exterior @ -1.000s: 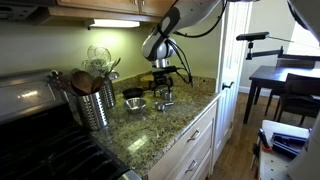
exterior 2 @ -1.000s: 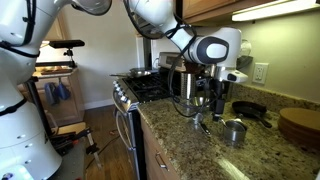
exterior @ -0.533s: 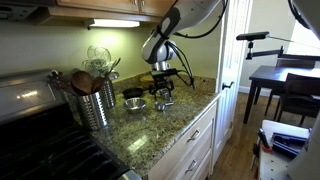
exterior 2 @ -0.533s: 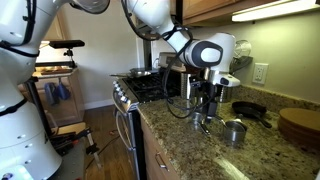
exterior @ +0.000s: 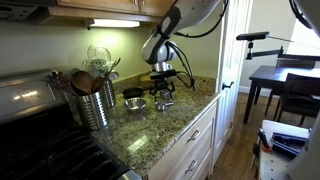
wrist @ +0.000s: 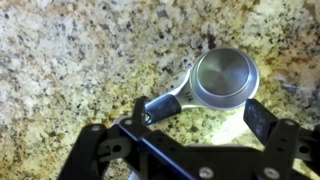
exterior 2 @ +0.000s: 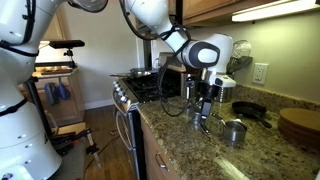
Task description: Stack the metal measuring cups into each other
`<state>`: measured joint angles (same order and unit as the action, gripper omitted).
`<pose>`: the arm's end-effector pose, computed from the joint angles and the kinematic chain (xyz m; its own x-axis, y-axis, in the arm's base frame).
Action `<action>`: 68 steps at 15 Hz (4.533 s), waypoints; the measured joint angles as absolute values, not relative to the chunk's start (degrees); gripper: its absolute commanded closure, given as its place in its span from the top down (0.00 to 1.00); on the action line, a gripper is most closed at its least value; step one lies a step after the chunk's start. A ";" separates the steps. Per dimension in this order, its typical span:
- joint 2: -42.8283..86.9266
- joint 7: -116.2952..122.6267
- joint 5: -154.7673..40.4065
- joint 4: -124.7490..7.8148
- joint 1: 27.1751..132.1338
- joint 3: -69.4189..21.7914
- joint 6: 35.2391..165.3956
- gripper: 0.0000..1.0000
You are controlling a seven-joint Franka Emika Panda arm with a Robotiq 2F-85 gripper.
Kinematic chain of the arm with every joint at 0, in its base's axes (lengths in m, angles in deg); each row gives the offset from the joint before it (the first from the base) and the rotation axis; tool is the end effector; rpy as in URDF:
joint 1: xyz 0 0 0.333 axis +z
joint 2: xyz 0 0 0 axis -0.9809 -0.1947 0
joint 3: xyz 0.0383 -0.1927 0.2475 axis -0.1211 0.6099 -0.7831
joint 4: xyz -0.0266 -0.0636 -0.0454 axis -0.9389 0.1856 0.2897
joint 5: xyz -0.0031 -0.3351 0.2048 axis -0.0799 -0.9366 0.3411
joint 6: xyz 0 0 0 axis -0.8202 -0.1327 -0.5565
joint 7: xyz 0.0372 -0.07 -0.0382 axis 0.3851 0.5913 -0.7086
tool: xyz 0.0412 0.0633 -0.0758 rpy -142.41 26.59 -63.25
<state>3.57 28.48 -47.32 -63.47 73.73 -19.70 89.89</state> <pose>0.6458 -0.1370 0.2320 0.6845 -0.7187 -0.1221 -0.7178 -0.6937 0.0592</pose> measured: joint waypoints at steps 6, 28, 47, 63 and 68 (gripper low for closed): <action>3.55 36.90 -47.19 -63.98 75.44 -19.52 90.06 1.00; 1.38 49.53 -43.10 -64.75 75.66 -19.18 90.86 0.38; 5.50 58.40 -43.09 -72.02 74.21 -14.20 96.74 0.38; 18.04 68.35 -54.78 -77.69 75.03 -10.70 97.96 0.38; 19.14 68.81 -58.64 -77.23 74.90 -10.68 99.75 0.38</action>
<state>19.14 68.81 -58.64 -77.23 74.90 -10.68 99.75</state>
